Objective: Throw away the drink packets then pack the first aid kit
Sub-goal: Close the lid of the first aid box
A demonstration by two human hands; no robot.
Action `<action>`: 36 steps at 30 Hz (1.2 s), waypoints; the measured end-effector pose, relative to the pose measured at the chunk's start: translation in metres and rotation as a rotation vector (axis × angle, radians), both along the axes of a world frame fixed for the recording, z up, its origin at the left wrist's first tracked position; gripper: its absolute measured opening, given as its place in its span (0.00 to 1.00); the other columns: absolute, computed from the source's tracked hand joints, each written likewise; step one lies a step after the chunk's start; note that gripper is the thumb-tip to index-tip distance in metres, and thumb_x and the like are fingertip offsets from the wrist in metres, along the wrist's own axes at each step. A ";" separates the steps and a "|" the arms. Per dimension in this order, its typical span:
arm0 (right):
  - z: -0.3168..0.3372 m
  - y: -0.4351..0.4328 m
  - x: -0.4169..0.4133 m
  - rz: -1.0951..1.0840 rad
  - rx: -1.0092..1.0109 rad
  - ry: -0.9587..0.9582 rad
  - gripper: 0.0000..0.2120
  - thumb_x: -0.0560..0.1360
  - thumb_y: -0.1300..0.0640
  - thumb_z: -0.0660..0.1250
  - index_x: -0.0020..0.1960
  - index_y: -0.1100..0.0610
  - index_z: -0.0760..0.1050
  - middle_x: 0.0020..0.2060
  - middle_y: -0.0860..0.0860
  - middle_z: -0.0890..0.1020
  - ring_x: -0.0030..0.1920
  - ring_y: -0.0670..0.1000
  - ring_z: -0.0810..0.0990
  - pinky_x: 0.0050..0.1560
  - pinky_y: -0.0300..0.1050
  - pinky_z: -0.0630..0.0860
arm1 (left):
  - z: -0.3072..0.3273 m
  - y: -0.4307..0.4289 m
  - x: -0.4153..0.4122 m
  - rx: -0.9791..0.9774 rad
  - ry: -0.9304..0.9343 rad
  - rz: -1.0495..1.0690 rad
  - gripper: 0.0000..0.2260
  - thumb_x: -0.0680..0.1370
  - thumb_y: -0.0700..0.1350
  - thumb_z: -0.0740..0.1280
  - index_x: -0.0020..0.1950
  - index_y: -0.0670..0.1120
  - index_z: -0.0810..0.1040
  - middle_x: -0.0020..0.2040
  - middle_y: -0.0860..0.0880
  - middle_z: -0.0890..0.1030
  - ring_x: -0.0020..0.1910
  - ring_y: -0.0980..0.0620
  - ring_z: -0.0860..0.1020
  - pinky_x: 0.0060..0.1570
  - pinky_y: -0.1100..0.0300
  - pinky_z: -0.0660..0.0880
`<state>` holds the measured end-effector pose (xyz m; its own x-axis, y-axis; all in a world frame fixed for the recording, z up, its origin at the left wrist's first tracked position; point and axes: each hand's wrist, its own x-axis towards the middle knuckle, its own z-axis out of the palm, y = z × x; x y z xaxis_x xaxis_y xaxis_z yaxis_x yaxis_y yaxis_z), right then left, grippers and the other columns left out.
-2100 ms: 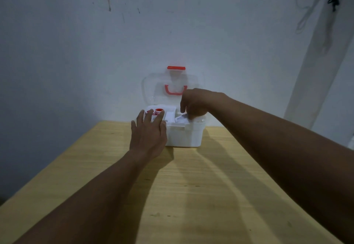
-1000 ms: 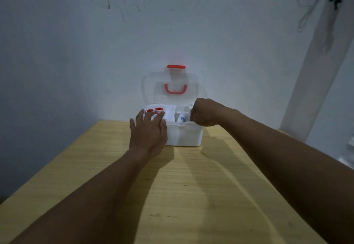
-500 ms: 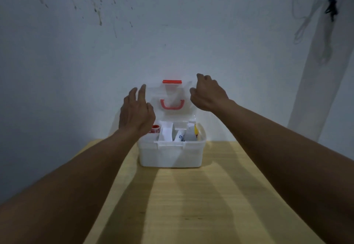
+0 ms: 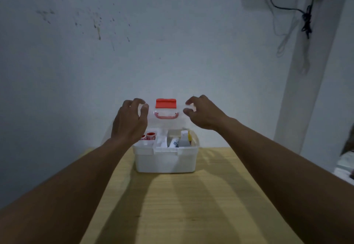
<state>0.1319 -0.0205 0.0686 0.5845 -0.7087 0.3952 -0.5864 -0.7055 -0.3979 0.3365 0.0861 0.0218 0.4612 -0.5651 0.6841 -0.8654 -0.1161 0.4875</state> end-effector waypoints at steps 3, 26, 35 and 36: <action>-0.011 0.011 -0.012 0.024 0.008 0.048 0.22 0.79 0.47 0.64 0.70 0.53 0.69 0.67 0.56 0.73 0.63 0.56 0.75 0.57 0.46 0.69 | -0.011 0.014 -0.009 -0.027 0.034 -0.047 0.14 0.82 0.52 0.56 0.61 0.48 0.75 0.61 0.45 0.78 0.56 0.47 0.76 0.49 0.56 0.70; -0.053 0.045 0.010 -0.163 0.352 -0.073 0.38 0.69 0.34 0.69 0.70 0.57 0.67 0.67 0.58 0.69 0.64 0.60 0.74 0.59 0.54 0.74 | -0.040 0.033 -0.024 0.048 0.304 0.011 0.25 0.72 0.67 0.67 0.55 0.48 0.84 0.59 0.48 0.83 0.56 0.48 0.79 0.49 0.57 0.72; -0.067 0.055 -0.003 -0.053 0.267 0.075 0.49 0.68 0.28 0.67 0.78 0.54 0.57 0.75 0.59 0.59 0.74 0.63 0.63 0.70 0.58 0.66 | -0.045 0.048 -0.019 0.121 0.444 -0.262 0.31 0.65 0.56 0.74 0.67 0.51 0.77 0.68 0.48 0.76 0.62 0.50 0.74 0.60 0.53 0.73; -0.070 0.054 -0.004 -0.044 0.257 0.070 0.50 0.67 0.27 0.66 0.79 0.54 0.56 0.76 0.58 0.58 0.74 0.63 0.62 0.71 0.59 0.66 | -0.049 0.050 -0.020 0.123 0.434 -0.270 0.33 0.65 0.54 0.76 0.69 0.51 0.75 0.69 0.48 0.75 0.61 0.51 0.73 0.59 0.54 0.73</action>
<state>0.1280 0.0333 -0.0014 0.5700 -0.8062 0.1586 -0.6470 -0.5594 -0.5182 0.3160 0.1356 -0.0271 0.5141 -0.7671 0.3837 -0.5938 0.0045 0.8046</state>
